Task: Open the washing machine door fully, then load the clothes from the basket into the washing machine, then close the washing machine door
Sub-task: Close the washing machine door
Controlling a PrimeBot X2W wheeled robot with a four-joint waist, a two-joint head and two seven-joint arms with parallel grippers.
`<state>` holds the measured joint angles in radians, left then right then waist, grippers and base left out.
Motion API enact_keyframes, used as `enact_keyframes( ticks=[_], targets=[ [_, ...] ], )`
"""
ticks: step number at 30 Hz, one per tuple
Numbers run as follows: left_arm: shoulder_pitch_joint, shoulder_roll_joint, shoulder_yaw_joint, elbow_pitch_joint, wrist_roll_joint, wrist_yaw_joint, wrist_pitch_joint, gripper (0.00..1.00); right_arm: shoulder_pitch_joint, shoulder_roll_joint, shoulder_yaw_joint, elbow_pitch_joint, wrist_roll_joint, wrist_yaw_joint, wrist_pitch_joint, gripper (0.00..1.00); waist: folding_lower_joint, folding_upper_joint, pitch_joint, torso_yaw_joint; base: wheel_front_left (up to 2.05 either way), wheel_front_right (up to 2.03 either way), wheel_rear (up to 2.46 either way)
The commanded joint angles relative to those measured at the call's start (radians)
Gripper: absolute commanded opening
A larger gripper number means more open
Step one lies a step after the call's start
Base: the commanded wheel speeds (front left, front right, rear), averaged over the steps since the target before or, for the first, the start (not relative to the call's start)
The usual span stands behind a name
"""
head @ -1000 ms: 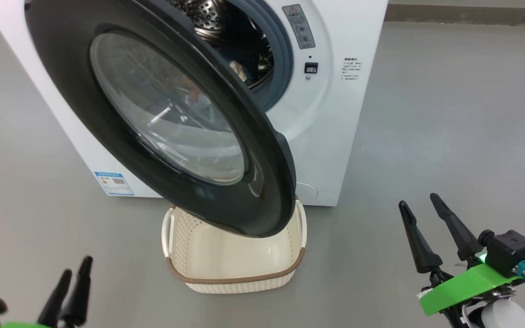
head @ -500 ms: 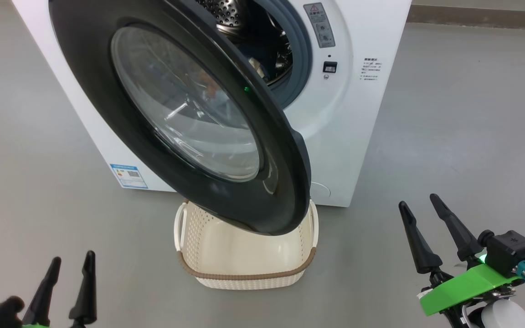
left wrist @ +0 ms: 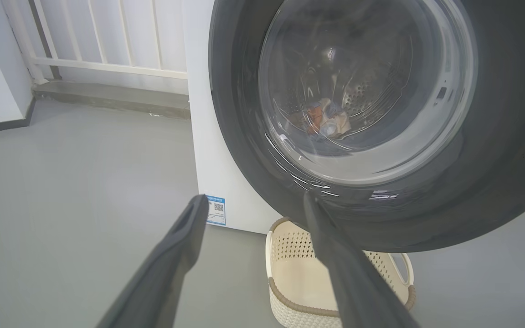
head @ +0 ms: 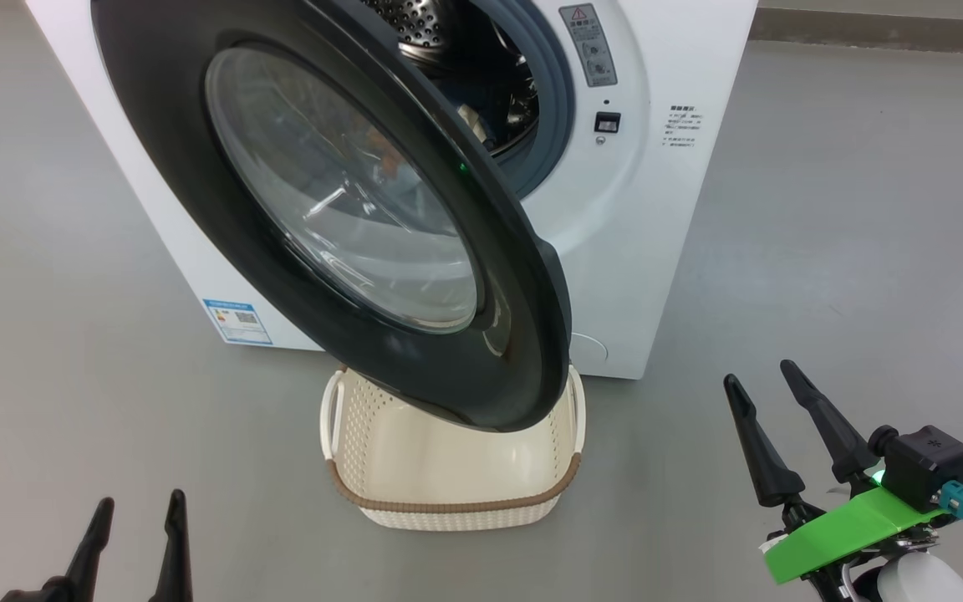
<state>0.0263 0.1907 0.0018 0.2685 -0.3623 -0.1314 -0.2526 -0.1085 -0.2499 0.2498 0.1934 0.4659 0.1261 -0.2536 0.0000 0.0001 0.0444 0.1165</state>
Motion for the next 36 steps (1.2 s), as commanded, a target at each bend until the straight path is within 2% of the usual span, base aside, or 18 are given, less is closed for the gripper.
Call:
enact_keyframes(
  ticks=[1, 12, 13, 14, 15, 16, 22, 29, 36],
  targets=[
    [-0.016, 0.009, 0.042, -0.030, 0.014, 0.001, -0.009, 1.00, -0.011, -0.014, 0.010, -0.020, 0.003, 0.005, -0.008, 1.00, 0.0000, -0.0001, 0.001, 0.001, 0.00, 0.00, 0.00],
    [-0.015, -0.009, 0.049, -0.035, 0.025, 0.001, -0.009, 1.00, -0.059, 0.000, 0.002, 0.019, 0.003, 0.005, -0.008, 1.00, 0.0000, -0.0001, 0.009, 0.019, 0.00, 0.00, 0.00],
    [-0.016, -0.010, 0.048, -0.035, 0.025, 0.001, -0.009, 1.00, -0.069, 0.003, 0.000, 0.024, 0.002, 0.005, -0.008, 0.89, 0.0000, -0.0001, 0.009, 0.021, 0.00, 0.00, 0.00],
    [-0.016, -0.012, 0.047, -0.035, 0.026, 0.001, -0.009, 1.00, -0.079, 0.006, 0.000, 0.029, 0.002, 0.005, -0.008, 0.48, 0.0000, -0.0001, 0.009, 0.024, 0.00, 0.00, 0.00],
    [-0.017, -0.013, 0.046, -0.034, 0.027, 0.001, -0.009, 1.00, -0.090, 0.009, 0.000, 0.034, 0.002, 0.005, -0.008, 0.11, 0.0000, -0.0001, 0.008, 0.026, 0.00, 0.00, 0.00],
    [-0.017, -0.013, 0.045, -0.034, 0.028, 0.001, -0.009, 1.00, -0.103, 0.012, 0.003, 0.035, 0.002, 0.005, -0.008, 0.00, 0.0000, -0.0001, 0.008, 0.028, 0.00, 0.00, 0.00],
    [-0.017, -0.018, 0.049, -0.036, 0.034, 0.001, -0.009, 1.00, -0.177, 0.022, 0.013, 0.019, -0.002, 0.005, -0.008, 0.00, 0.0000, -0.0001, 0.002, 0.040, 0.00, 0.00, 0.00],
    [-0.006, -0.027, 0.055, -0.043, 0.041, 0.001, -0.009, 1.00, -0.280, 0.028, 0.034, -0.095, -0.004, 0.005, -0.008, 0.00, 0.0000, -0.0001, -0.014, 0.058, 0.00, 0.00, 0.00],
    [0.007, -0.039, 0.056, -0.052, 0.043, 0.001, -0.009, 1.00, -0.322, 0.050, 0.152, -0.237, 0.006, 0.005, -0.008, 0.00, 0.0000, -0.0001, -0.031, 0.078, 0.00, 0.00, 0.00]
  ],
)
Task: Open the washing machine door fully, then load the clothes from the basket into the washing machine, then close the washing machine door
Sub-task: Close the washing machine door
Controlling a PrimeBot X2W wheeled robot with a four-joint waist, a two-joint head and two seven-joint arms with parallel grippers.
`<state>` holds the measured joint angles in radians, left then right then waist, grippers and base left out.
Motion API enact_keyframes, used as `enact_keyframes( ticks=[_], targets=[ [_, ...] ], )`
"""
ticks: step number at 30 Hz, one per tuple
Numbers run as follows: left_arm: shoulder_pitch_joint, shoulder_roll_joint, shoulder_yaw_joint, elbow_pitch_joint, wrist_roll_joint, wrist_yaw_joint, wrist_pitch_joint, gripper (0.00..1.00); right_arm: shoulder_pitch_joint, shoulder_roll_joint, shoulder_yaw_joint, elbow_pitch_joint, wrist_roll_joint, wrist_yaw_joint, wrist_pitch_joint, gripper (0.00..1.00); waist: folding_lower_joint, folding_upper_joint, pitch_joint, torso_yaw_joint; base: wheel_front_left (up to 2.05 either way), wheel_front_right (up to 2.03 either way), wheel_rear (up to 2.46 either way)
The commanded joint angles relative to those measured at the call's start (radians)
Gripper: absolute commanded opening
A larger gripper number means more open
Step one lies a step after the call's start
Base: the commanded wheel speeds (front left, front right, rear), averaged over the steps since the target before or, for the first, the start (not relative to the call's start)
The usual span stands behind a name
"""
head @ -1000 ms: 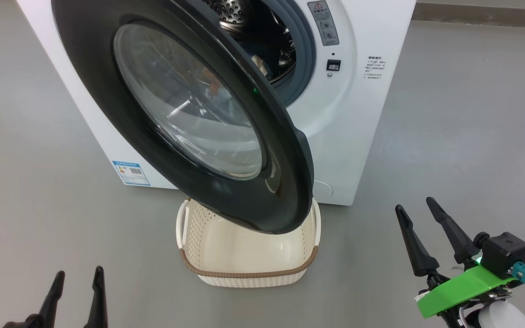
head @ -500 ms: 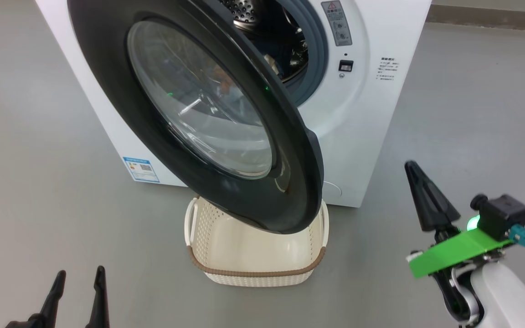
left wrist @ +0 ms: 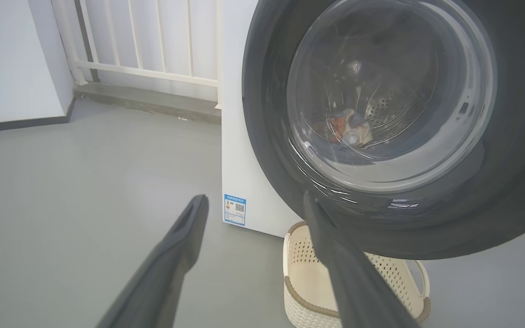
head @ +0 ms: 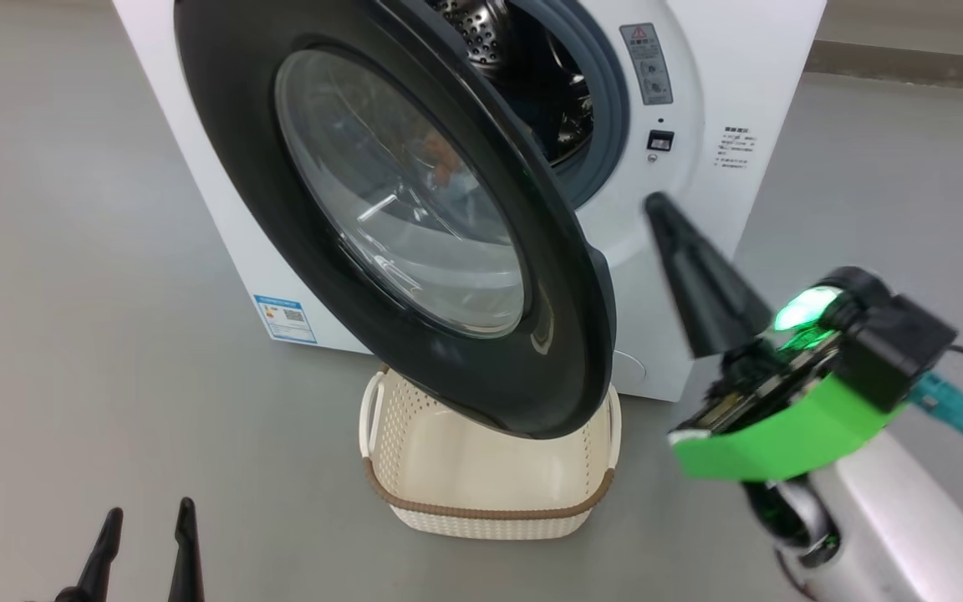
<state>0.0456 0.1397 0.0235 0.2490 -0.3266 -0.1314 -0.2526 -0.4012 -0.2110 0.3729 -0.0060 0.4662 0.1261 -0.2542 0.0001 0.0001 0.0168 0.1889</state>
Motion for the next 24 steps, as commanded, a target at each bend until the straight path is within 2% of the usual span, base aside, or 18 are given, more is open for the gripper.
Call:
enact_keyframes(
  ticks=[1, 7, 15, 18, 24],
  targets=[
    [-0.010, 0.011, 0.034, -0.033, 0.007, 0.001, -0.009, 1.00, -0.031, 0.016, 0.052, -0.052, 0.009, 0.005, -0.008, 0.00, -0.0001, -0.0001, -0.005, 0.009, 0.00, 0.00, 0.00],
    [-0.001, 0.005, 0.037, -0.038, 0.007, 0.001, -0.009, 1.00, -0.021, 0.032, 0.202, -0.070, 0.022, 0.005, -0.008, 0.00, -0.0001, -0.0001, -0.001, 0.018, 0.00, 0.00, 0.00],
    [-0.003, -0.001, 0.038, -0.039, 0.005, 0.001, -0.009, 1.00, 0.028, 0.042, 0.332, 0.066, 0.058, 0.005, -0.008, 0.00, -0.0001, -0.0001, 0.010, 0.025, 0.00, 0.00, 0.00],
    [-0.004, -0.003, 0.038, -0.038, 0.003, 0.001, -0.009, 1.00, 0.041, 0.047, 0.357, 0.129, 0.082, 0.005, -0.008, 0.00, -0.0001, -0.0001, 0.017, 0.024, 0.00, 0.00, 0.00],
    [-0.019, -0.006, 0.030, -0.035, 0.001, 0.001, -0.009, 1.00, 0.043, 0.058, 0.345, 0.248, 0.122, 0.005, -0.008, 0.00, -0.0001, -0.0001, 0.038, 0.028, 0.00, 0.00, 0.00]
  ],
)
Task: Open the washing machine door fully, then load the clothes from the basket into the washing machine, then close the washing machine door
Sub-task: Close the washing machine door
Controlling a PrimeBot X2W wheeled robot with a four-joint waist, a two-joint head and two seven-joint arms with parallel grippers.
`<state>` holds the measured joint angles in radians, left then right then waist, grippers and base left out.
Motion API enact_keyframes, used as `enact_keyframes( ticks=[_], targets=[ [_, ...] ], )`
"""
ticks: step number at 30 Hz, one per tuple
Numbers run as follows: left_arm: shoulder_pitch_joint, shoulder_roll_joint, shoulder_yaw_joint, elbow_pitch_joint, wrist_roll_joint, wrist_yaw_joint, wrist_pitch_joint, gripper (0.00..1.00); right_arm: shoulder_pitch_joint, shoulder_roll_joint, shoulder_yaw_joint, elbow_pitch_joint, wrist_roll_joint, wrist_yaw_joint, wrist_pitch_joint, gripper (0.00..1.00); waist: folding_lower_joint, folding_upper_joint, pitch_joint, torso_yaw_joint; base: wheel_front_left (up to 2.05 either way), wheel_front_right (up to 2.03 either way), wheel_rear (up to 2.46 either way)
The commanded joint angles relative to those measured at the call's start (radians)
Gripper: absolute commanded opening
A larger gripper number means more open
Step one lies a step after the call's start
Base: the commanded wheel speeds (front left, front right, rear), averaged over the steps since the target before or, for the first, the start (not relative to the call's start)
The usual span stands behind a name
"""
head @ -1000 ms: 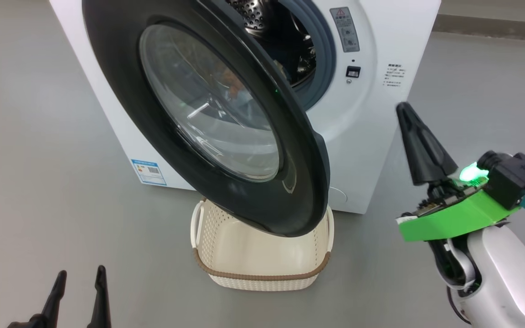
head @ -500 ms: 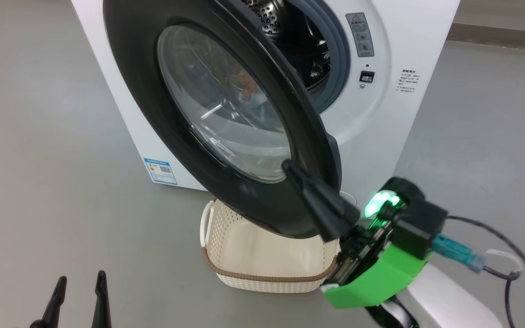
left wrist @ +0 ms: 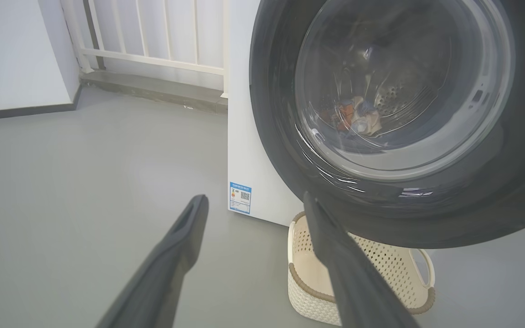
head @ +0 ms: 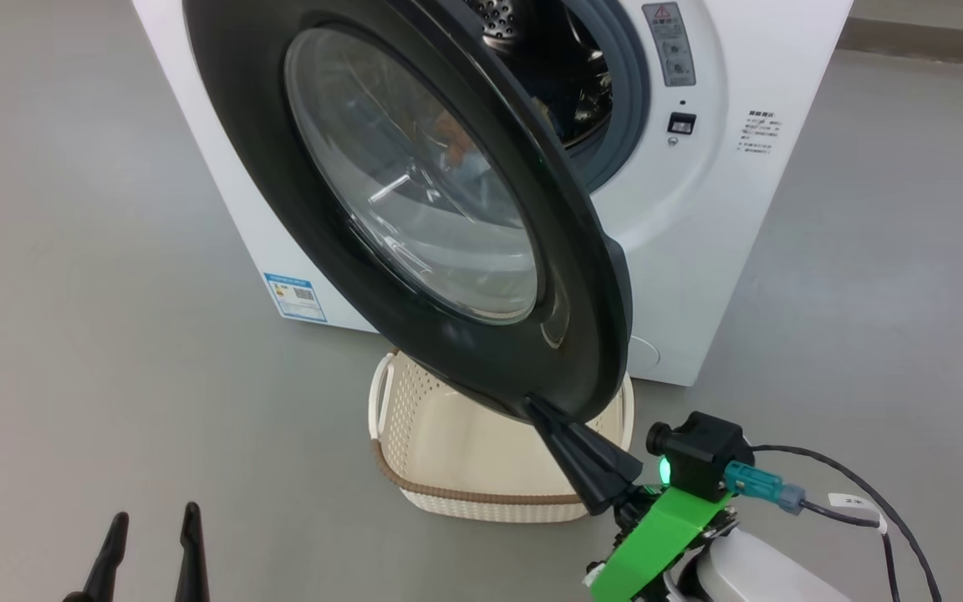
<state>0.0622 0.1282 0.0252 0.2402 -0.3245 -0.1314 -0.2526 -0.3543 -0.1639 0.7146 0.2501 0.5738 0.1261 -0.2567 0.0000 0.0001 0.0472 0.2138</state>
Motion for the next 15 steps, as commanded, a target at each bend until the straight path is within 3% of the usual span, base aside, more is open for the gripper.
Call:
enact_keyframes(
  ticks=[1, 15],
  targets=[
    [-0.039, 0.006, 0.028, -0.026, -0.003, 0.001, -0.009, 1.00, -0.006, 0.013, -0.001, 0.006, 0.016, 0.005, -0.005, 0.00, 0.0000, -0.0001, 0.012, 0.004, 0.00, 0.00, 0.00],
    [-0.080, 0.000, 0.013, -0.023, -0.017, 0.001, -0.009, 1.00, -0.074, 0.043, -0.088, 0.120, -0.005, 0.005, -0.005, 0.00, 0.0000, -0.0001, 0.069, 0.020, 0.00, 0.00, 0.00]
  ],
)
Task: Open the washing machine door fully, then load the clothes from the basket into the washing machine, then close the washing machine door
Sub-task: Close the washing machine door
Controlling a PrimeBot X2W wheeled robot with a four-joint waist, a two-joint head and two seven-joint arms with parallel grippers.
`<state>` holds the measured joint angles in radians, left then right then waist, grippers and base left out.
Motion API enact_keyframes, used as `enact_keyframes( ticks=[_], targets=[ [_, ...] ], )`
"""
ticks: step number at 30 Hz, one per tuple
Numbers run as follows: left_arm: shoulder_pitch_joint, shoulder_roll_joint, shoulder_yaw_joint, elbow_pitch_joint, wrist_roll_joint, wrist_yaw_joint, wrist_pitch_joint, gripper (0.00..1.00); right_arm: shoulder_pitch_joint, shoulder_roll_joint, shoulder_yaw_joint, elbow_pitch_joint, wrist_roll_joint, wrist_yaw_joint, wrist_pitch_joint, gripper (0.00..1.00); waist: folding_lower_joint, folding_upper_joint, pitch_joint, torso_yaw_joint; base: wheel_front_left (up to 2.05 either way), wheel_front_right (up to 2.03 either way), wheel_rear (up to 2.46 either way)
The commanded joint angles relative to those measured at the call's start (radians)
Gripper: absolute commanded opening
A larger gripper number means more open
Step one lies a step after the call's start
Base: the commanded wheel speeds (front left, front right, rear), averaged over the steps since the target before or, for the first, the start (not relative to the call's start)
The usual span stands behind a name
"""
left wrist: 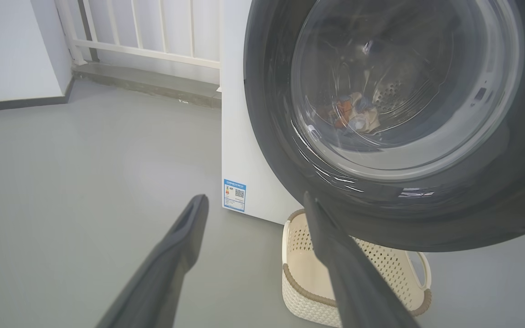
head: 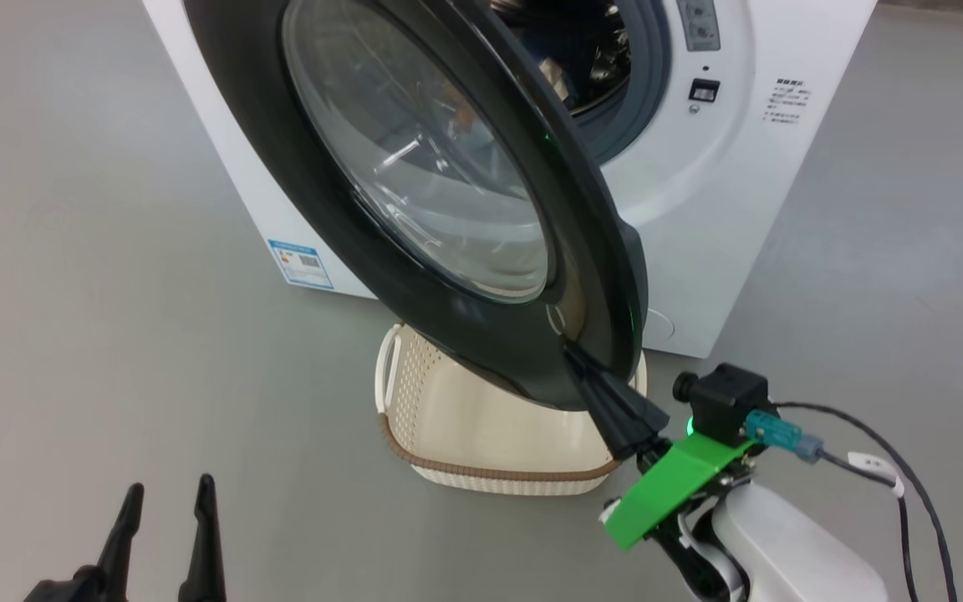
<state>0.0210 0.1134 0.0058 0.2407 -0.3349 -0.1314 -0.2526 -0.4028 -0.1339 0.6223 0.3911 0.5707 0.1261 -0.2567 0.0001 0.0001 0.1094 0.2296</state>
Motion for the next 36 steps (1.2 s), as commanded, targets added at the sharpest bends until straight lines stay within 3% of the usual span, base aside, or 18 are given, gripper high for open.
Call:
enact_keyframes(
  ticks=[1, 15, 36],
  targets=[
    [-0.043, 0.015, 0.030, -0.024, -0.007, 0.001, -0.009, 1.00, -0.032, 0.015, -0.001, -0.017, -0.005, 0.005, -0.005, 0.00, -0.0001, -0.0001, 0.011, 0.005, 0.00, 0.00, 0.00],
    [-0.076, 0.012, 0.020, -0.039, -0.014, 0.001, -0.009, 1.00, -0.094, 0.010, -0.098, -0.007, -0.040, 0.005, -0.005, 0.00, -0.0001, -0.0001, 0.074, 0.016, 0.00, 0.00, 0.00],
    [-0.202, -0.019, -0.039, -0.092, -0.021, 0.001, -0.009, 1.00, -0.302, -0.059, -0.288, 0.025, -0.081, 0.005, -0.005, 0.00, -0.0001, -0.0001, 0.252, 0.077, 0.00, 0.00, 0.00]
  ],
)
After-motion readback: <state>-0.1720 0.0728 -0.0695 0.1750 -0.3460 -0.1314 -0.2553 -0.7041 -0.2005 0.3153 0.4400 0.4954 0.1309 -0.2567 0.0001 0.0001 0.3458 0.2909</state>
